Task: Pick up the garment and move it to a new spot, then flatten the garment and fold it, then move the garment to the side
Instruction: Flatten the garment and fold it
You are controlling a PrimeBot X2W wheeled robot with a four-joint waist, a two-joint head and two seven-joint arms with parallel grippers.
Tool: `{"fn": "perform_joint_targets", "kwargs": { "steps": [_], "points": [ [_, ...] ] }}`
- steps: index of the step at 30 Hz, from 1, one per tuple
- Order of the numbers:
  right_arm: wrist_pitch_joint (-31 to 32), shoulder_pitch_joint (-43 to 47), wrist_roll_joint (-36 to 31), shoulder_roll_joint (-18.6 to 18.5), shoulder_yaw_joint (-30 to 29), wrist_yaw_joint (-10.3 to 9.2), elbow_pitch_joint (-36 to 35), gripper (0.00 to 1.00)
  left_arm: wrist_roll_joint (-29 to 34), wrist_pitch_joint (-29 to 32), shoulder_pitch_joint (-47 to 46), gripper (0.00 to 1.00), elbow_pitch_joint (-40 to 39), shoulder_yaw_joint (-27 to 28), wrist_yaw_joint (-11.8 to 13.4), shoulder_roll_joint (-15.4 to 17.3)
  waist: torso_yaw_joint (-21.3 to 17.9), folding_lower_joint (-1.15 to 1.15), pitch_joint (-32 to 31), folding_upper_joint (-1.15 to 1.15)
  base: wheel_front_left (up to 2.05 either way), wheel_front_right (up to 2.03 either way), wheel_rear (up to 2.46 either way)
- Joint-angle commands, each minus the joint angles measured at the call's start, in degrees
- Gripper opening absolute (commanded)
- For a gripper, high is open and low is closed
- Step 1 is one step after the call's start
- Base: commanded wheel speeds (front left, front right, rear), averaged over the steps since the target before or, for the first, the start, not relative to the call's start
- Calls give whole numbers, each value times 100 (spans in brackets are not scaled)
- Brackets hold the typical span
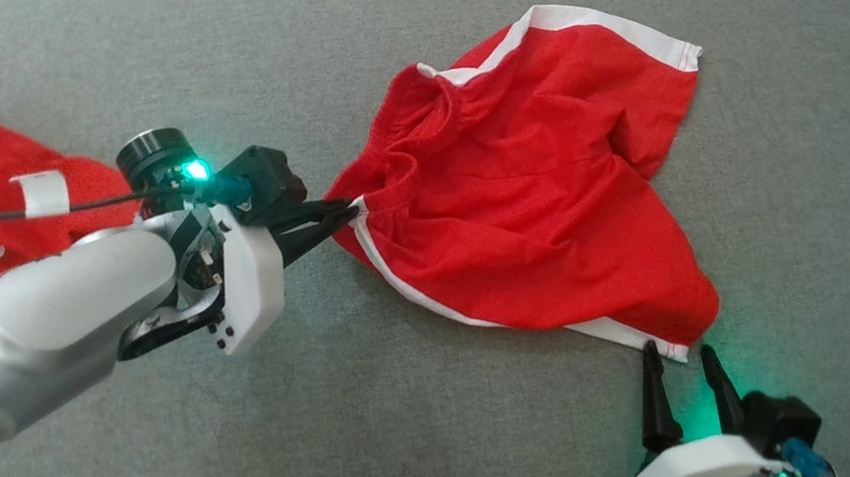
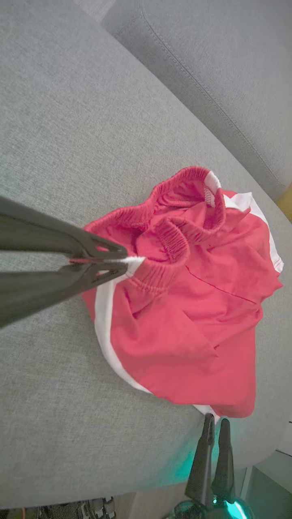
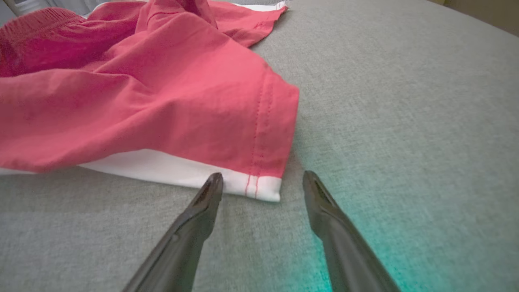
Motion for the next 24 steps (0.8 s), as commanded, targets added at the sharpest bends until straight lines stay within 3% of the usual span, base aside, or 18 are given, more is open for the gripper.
{"fn": "perform_joint_targets", "kwargs": {
  "steps": [1, 14, 15, 18, 19, 24],
  "points": [
    [-3, -168, 47, -29, 166, -4, -78, 100, 59, -50, -290, 0, -79, 255, 10, 116, 6, 0, 9, 0, 0, 0, 0],
    [44, -358, 130, -29, 283, -4, 468, 97, 103, -4, -295, 0, -106, 255, 10, 118, 8, 0, 23, 0, 0, 0, 0],
    [43, -360, 130, -29, 285, -4, 483, 65, 102, -5, -294, 0, -103, 255, 10, 121, 1, 0, 18, 0, 0, 0, 0],
    [49, -360, 107, -29, 284, -4, 504, 5, 94, -16, -279, 0, -84, 255, 10, 128, -22, 0, -6, 0, 0, 0, 0],
    [56, -358, 98, -29, 281, -4, 501, 0, 91, -22, -276, 0, -75, 255, 10, 127, -29, 0, -15, 0, 0, 0, 0],
    [94, -309, 32, -29, 225, -4, 432, 0, 61, -134, -271, 0, 21, 255, 10, 110, -38, 0, -92, 0, 0, 0, 0]
  ]
}}
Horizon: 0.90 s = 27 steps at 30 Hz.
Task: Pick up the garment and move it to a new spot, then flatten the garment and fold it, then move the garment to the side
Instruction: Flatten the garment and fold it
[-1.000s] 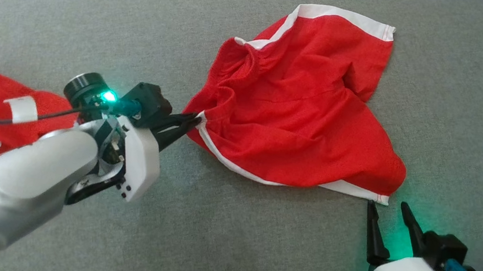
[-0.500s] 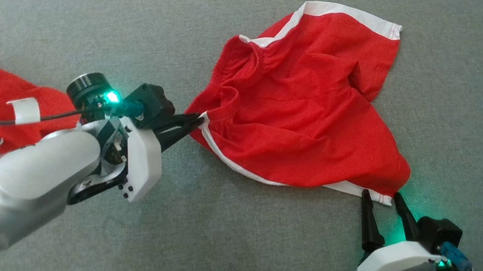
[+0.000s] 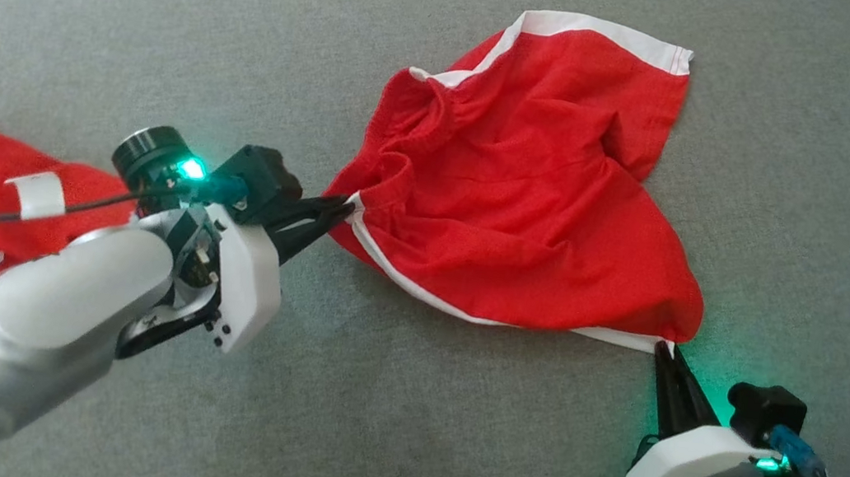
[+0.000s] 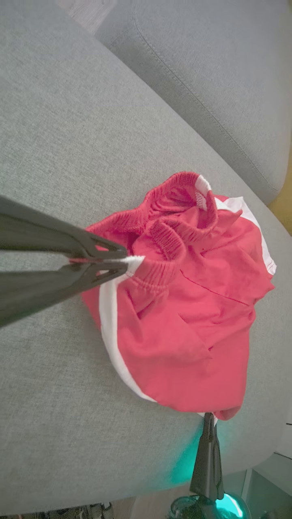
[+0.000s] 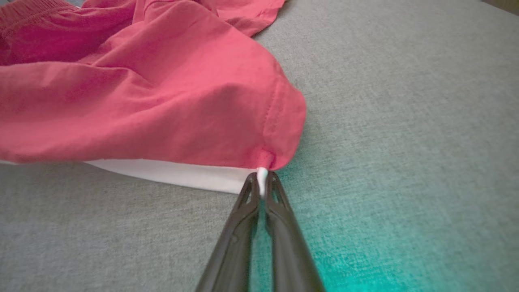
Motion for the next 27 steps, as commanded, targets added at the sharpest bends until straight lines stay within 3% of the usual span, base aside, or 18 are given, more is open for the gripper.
{"fn": "perform_joint_targets", "kwargs": {
  "steps": [1, 9, 16, 21, 27],
  "points": [
    [26, 9, -76, -29, 76, -4, -101, 0, 21, -121, -279, 0, -11, 256, 10, 108, 5, 0, -41, 0, 0, 0, 0],
    [45, 96, -104, -29, 61, -4, -634, 0, -77, -643, -370, 0, 341, 261, 10, 23, 61, 0, -192, 0, 0, 0, 0],
    [237, 31, 46, -129, 22, -4, -1818, 0, -403, -1324, -344, 0, 767, 579, 63, -134, 125, 0, -400, 0, 0, 0, 0],
    [492, -222, 260, -369, -44, -4, -2828, 0, -580, -1819, -306, 0, 810, 912, 261, -226, 184, 0, -550, 0, 0, 0, 0],
    [1006, -834, 347, -770, -64, -4, -3854, 0, -941, -2242, -253, 0, 648, 1573, 680, -362, 298, 0, -752, 0, 0, 0, 0]
  ]
}}
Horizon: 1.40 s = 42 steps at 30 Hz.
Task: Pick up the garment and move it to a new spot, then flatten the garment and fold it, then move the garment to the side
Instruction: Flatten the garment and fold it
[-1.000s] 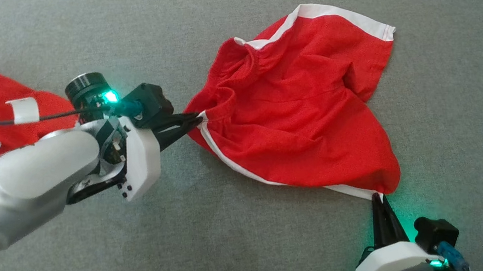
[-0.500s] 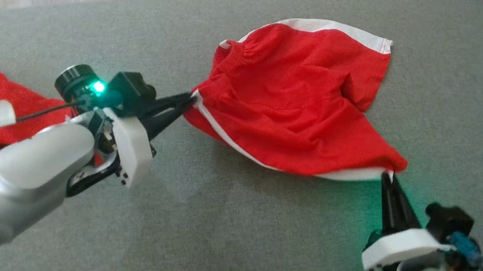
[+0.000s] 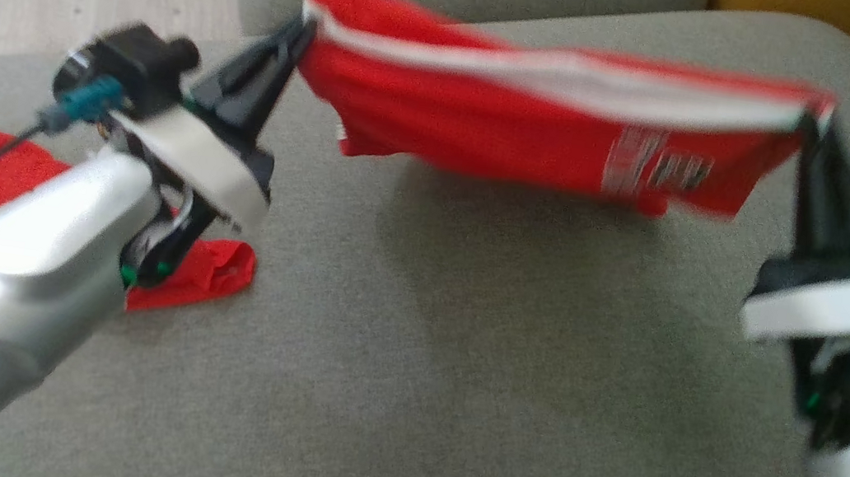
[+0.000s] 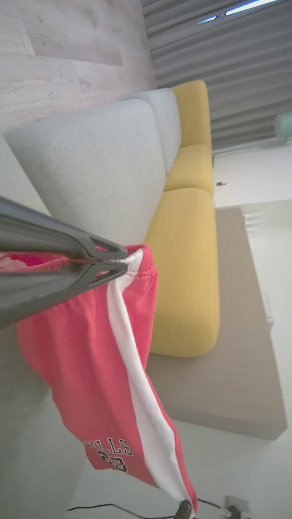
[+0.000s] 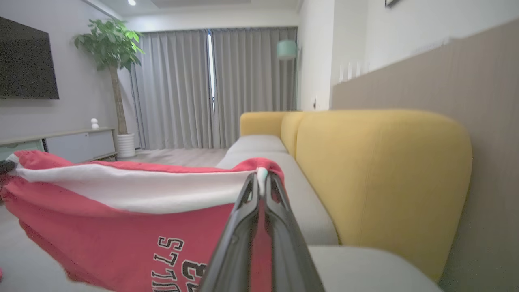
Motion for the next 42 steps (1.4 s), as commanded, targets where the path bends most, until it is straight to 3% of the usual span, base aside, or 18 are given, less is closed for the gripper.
{"fn": "perform_joint_targets", "kwargs": {
  "steps": [1, 6, 11, 18, 25, 26, 27, 33, 37, 42],
  "points": [
    [77, -345, 30, -100, 106, -4, -309, 0, -42, -83, -240, 0, -142, 400, 81, 136, 56, 0, -63, 0, 0, 0, 0],
    [478, -974, 149, -347, 302, -4, -609, 0, -47, -170, -202, 0, -504, 1009, 396, 66, 178, 0, -211, 0, 0, 0, 0],
    [676, -1446, 238, -551, 490, -4, -466, 0, 162, -179, -5, 0, -928, 1621, 699, 18, 302, 0, -364, 0, 0, 0, 0],
    [752, -1333, 308, -744, 604, -4, -494, 0, 361, -181, 604, 0, -1626, 1968, 952, 24, 456, 0, -561, 0, 0, 0, 0],
    [946, -632, 337, -743, 397, -4, -1167, 0, 501, -181, 1362, 0, -2742, 2017, 1433, 375, 447, 0, -697, 0, 0, 0, 0],
    [1090, -361, 302, -682, 248, -4, -1494, 0, 498, -181, 1628, 0, -3190, 2094, 1682, 544, 425, 0, -707, 0, 0, 0, 0],
    [1090, -361, 302, -682, 248, -4, -1494, 0, 498, -181, 1628, 0, -3190, 2094, 1682, 544, 425, 0, -707, 0, 0, 0, 0],
    [1673, 211, 91, -476, -176, -4, -2434, 0, 491, -51, 2098, 0, -4355, 2263, 2271, 928, 396, 0, -601, 0, 0, 0, 0],
    [1938, 94, 8, -446, -183, -4, -2502, 0, 444, 145, 1923, 0, -4350, 2272, 2280, 937, 377, 0, -392, 0, 0, 0, 0],
    [1925, -810, 255, -481, -185, -4, -1753, 0, 335, 470, 1113, 0, -3659, 2293, 1861, 780, 300, 0, 346, 0, 0, 0, 0]
  ]
}}
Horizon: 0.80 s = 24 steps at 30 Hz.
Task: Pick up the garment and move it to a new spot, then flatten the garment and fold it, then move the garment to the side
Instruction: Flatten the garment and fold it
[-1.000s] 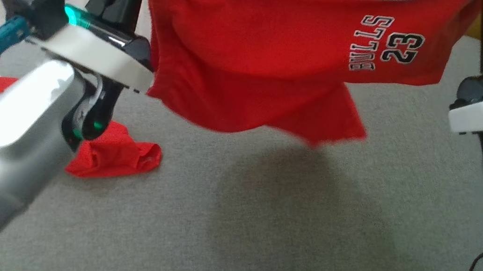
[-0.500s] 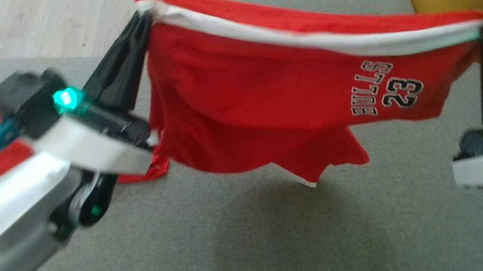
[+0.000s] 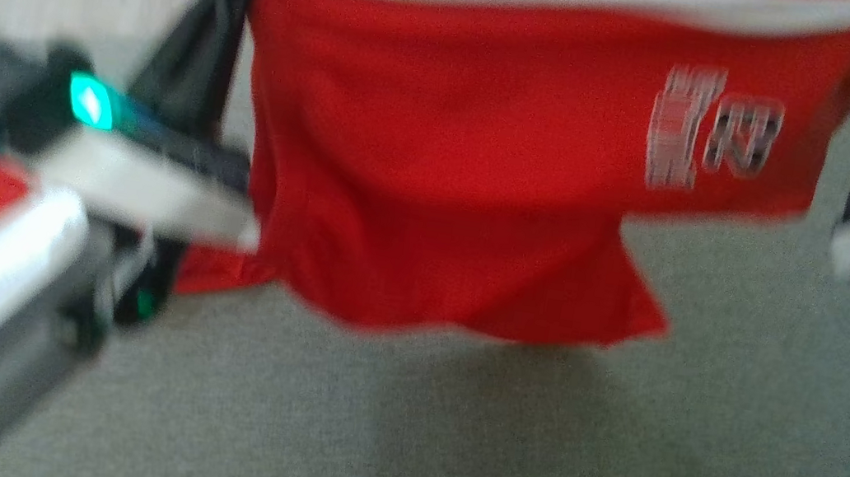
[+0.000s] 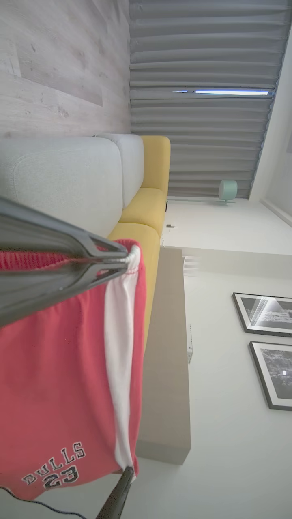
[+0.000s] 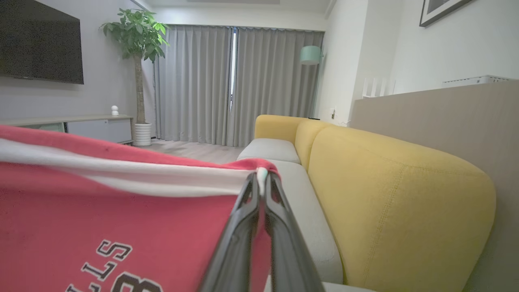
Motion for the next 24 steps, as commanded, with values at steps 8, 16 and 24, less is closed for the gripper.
{"fn": "perform_joint_targets", "kwargs": {
  "steps": [8, 16, 24],
  "points": [
    [-1009, -3011, -83, -315, 204, -4, 2277, 0, 282, 122, -2602, 0, 2014, 413, -1022, -355, -109, 0, 1581, 0, 0, 0, 0],
    [-2393, -4557, -556, -276, -28, -4, 4280, 0, 425, -495, -3899, 0, 3912, 556, -1703, -1158, -21, 0, 2115, 0, 0, 0, 0],
    [-2703, -3960, -272, -409, 670, -4, 5436, 0, 499, -654, -3246, 0, 4648, 423, -2206, -1772, 100, 0, 2143, 0, 0, 0, 0]
  ]
}}
